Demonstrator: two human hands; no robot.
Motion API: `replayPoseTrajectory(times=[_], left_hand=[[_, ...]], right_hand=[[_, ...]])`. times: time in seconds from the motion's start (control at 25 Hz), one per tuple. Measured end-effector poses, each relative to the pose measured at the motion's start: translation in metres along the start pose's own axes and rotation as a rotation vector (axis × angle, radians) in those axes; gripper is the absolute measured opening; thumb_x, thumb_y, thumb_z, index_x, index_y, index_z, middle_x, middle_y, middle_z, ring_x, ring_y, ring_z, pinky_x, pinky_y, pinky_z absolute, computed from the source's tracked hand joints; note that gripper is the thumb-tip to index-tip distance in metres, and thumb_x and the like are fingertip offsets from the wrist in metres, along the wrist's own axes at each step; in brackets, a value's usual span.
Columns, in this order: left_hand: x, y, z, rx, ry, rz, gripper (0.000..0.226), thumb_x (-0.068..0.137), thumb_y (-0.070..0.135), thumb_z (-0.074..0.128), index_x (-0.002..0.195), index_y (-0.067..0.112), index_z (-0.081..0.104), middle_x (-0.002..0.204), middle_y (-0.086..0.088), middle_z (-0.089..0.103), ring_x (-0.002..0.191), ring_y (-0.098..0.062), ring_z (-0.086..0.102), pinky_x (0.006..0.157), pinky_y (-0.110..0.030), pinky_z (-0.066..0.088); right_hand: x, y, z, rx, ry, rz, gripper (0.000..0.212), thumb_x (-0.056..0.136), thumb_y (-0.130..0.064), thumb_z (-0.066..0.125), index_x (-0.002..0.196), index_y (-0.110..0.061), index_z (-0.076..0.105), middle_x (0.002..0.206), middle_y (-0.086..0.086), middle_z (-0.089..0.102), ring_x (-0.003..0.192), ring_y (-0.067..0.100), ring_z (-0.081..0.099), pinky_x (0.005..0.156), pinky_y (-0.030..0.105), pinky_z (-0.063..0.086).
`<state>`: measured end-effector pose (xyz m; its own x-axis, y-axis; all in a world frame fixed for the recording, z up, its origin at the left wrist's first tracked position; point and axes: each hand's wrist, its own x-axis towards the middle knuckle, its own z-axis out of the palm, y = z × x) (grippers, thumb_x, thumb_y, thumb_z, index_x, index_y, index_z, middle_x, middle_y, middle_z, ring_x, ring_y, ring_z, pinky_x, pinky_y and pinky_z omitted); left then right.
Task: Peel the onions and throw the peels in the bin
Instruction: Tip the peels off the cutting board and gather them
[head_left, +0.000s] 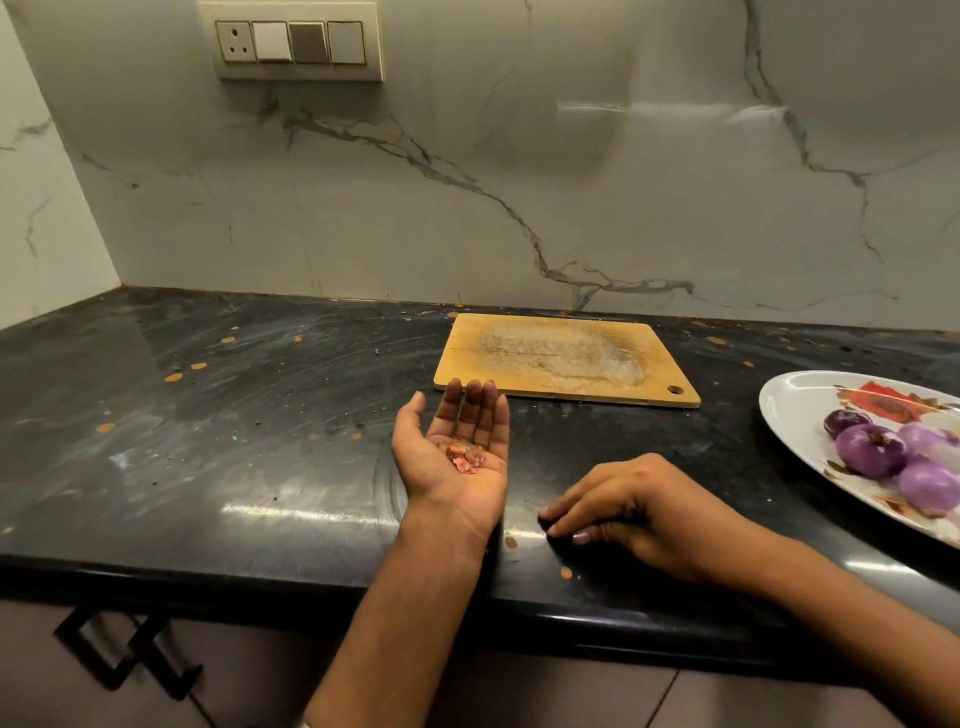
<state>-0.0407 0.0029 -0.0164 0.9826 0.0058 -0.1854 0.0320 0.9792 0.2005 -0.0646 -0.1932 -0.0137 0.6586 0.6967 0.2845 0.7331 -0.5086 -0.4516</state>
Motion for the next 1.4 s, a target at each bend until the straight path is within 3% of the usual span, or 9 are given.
replayPoseTrajectory(times=[0.36,0.52,0.6,0.76,0.88,1.04,1.16,1.32,1.4], left_hand=[[-0.001,-0.007,-0.001,0.031,-0.01,-0.035,0.036,0.095,0.035,0.051,0.088,0.006,0.071,0.086,-0.012,0.072,0.08,-0.025,0.073,0.083,-0.039,0.056],[-0.001,-0.012,-0.004,0.049,0.001,-0.052,0.041,0.1,0.036,0.042,0.097,0.007,0.07,0.099,-0.013,0.074,0.099,-0.027,0.07,0.097,-0.042,0.051],[-0.002,-0.016,-0.004,0.07,0.003,-0.058,0.044,0.102,0.037,0.038,0.101,0.008,0.071,0.107,-0.013,0.074,0.108,-0.027,0.068,0.1,-0.042,0.048],[-0.001,-0.018,0.001,0.077,0.008,-0.063,0.05,0.104,0.037,0.032,0.098,0.009,0.073,0.106,-0.013,0.074,0.105,-0.024,0.067,0.096,-0.035,0.048],[-0.003,-0.018,0.003,0.049,-0.017,-0.081,0.047,0.105,0.032,0.032,0.095,0.007,0.07,0.083,-0.011,0.075,0.079,-0.021,0.073,0.08,-0.029,0.055],[-0.004,-0.015,0.002,0.072,-0.023,-0.097,0.043,0.105,0.033,0.033,0.102,0.009,0.069,0.084,-0.01,0.074,0.08,-0.02,0.07,0.08,-0.027,0.05],[-0.006,-0.013,0.003,0.058,0.003,-0.092,0.037,0.106,0.028,0.035,0.105,0.01,0.067,0.079,-0.009,0.075,0.065,-0.017,0.073,0.05,-0.023,0.055],[-0.006,-0.014,0.002,0.033,-0.008,-0.072,0.041,0.106,0.03,0.036,0.102,0.006,0.07,0.086,-0.013,0.076,0.076,-0.023,0.076,0.091,-0.032,0.056],[-0.007,-0.016,0.005,0.028,-0.008,-0.076,0.044,0.105,0.034,0.037,0.099,0.007,0.071,0.088,-0.014,0.076,0.078,-0.024,0.076,0.096,-0.034,0.053]], right_hand=[[0.015,0.009,-0.002,-0.172,0.125,0.204,0.024,0.084,-0.007,0.076,0.103,-0.021,0.077,0.097,-0.009,0.077,0.089,0.0,0.069,0.084,0.021,0.056],[0.03,0.003,-0.003,0.22,0.38,0.488,0.021,0.083,-0.002,0.077,0.097,-0.017,0.074,0.088,-0.001,0.076,0.084,0.005,0.071,0.08,0.015,0.054],[0.042,-0.011,-0.006,0.398,0.464,0.425,0.022,0.08,0.002,0.077,0.095,-0.014,0.073,0.089,0.004,0.076,0.088,0.014,0.073,0.082,0.025,0.058],[0.065,-0.044,-0.003,0.318,0.419,0.265,0.019,0.08,0.0,0.078,0.097,-0.011,0.077,0.09,-0.001,0.077,0.085,0.006,0.074,0.083,0.025,0.06],[0.073,-0.054,0.002,0.272,0.393,0.205,0.022,0.078,-0.001,0.081,0.099,-0.008,0.076,0.091,0.0,0.077,0.086,0.006,0.074,0.085,0.027,0.06],[0.073,-0.057,0.003,0.246,0.415,0.208,0.026,0.079,-0.002,0.08,0.104,-0.009,0.074,0.094,-0.001,0.076,0.089,0.007,0.072,0.086,0.029,0.059],[0.072,-0.058,-0.001,0.192,0.454,0.187,0.025,0.082,-0.005,0.078,0.104,-0.016,0.075,0.093,-0.007,0.075,0.088,0.0,0.07,0.083,0.02,0.058],[0.074,-0.061,0.002,0.09,0.359,0.167,0.025,0.078,-0.006,0.081,0.101,-0.016,0.077,0.088,-0.006,0.074,0.081,0.001,0.068,0.069,0.011,0.051],[0.073,-0.059,0.001,0.1,0.379,0.184,0.026,0.081,0.0,0.075,0.102,-0.016,0.076,0.091,-0.006,0.074,0.084,0.0,0.068,0.071,0.012,0.051]])
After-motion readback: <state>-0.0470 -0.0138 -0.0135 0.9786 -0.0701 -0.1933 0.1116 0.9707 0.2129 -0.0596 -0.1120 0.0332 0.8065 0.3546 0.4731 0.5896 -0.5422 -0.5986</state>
